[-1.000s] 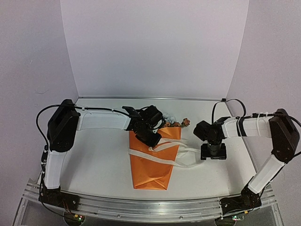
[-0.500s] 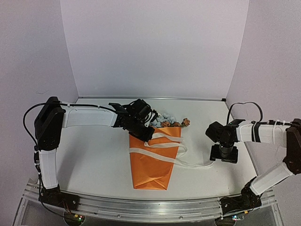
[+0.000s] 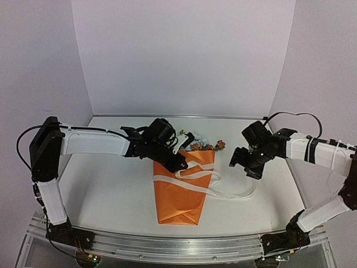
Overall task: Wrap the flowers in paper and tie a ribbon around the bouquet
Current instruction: Cross the ribbon over the folded bouquet.
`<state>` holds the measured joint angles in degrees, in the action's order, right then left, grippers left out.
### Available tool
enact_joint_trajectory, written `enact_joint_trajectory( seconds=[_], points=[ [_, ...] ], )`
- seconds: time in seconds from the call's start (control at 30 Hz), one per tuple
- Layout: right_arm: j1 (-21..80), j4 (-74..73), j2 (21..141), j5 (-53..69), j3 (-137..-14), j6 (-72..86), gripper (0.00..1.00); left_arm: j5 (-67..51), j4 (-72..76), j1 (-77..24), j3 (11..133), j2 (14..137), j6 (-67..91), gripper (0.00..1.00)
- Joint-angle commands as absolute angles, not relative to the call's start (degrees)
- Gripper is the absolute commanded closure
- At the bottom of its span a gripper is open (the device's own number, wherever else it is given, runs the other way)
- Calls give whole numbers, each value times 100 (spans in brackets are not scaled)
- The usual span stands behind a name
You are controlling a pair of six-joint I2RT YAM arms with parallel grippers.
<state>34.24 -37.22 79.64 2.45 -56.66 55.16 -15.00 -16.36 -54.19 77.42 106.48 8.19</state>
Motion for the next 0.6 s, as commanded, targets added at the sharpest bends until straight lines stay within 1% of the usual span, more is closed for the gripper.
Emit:
enact_joint_trajectory(
  seconds=[0.0,0.13,0.27,0.47,0.57],
  points=[
    [3488,-2111,8582,1501,-5941,6650,14,-1859,-1343,-5470,7713,10413,391,100],
    [3500,-1139,9054,1930,-5927,7809,12,-1921,-1475,-5496,7772,10536,264,100],
    [3572,-274,9508,2059,-5835,8951,14,-1909,-1528,-5539,7787,10621,203,100],
    [3832,415,9849,1910,-5821,9740,27,-1869,-1543,-5586,7824,10726,192,100],
    [3918,558,9930,1848,-5734,9941,37,-1819,-1502,-5590,7789,10703,192,100]
  ],
)
